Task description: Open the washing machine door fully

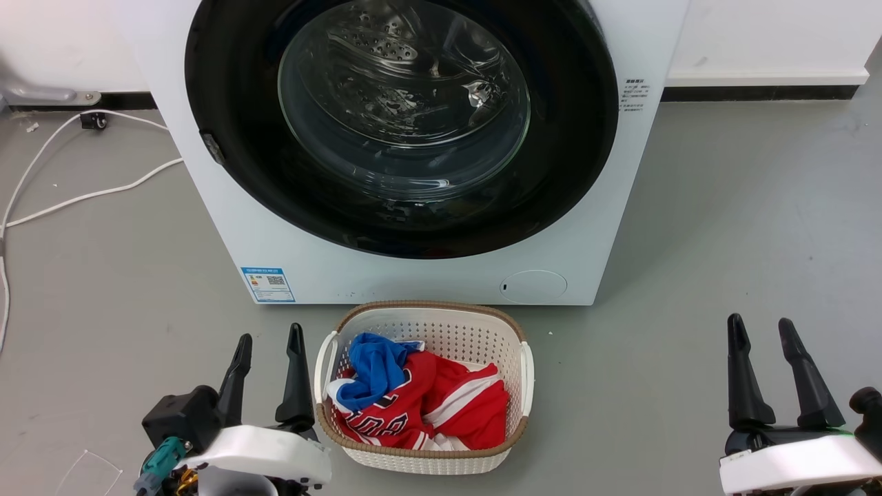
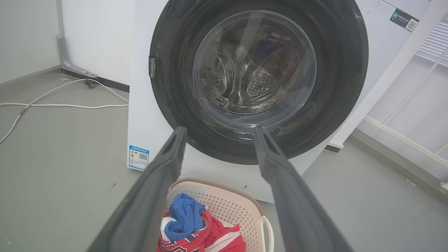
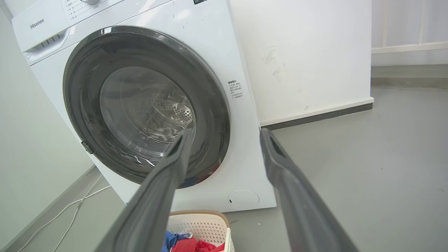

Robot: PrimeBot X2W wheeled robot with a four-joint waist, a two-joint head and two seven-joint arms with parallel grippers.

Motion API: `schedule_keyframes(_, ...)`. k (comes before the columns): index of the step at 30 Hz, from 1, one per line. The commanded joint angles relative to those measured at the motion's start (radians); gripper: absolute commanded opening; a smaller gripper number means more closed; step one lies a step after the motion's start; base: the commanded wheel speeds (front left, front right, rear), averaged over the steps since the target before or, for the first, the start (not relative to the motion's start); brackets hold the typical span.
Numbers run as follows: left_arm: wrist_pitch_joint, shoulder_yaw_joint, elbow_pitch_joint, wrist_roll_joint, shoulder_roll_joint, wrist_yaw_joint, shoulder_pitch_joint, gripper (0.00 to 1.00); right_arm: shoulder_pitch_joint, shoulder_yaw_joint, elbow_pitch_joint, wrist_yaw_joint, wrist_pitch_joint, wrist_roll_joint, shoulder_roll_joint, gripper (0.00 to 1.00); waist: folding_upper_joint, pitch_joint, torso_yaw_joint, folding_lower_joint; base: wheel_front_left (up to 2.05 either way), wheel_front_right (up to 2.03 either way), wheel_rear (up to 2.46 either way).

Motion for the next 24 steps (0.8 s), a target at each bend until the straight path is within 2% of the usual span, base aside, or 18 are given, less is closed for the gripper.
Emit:
schedule_keyframes(1,-0.011,-0.006,-0.013,0.030,0.006,0.005,0.005,1.00,0.006,0.000,-0.017,0.002,-0.011,-0.026,0.000,1.00,0.0000,0.000,0.000,0.0000,0.00,0.00,0.00)
schedule_keyframes(24,-0.062,-0.012,-0.003,0.213,-0.011,-0.019,0.029,1.00,0.040,0.003,-0.038,0.002,-0.060,-0.153,0.002,1.00,0.0000,0.002,0.001,0.0000,0.00,0.00,0.00)
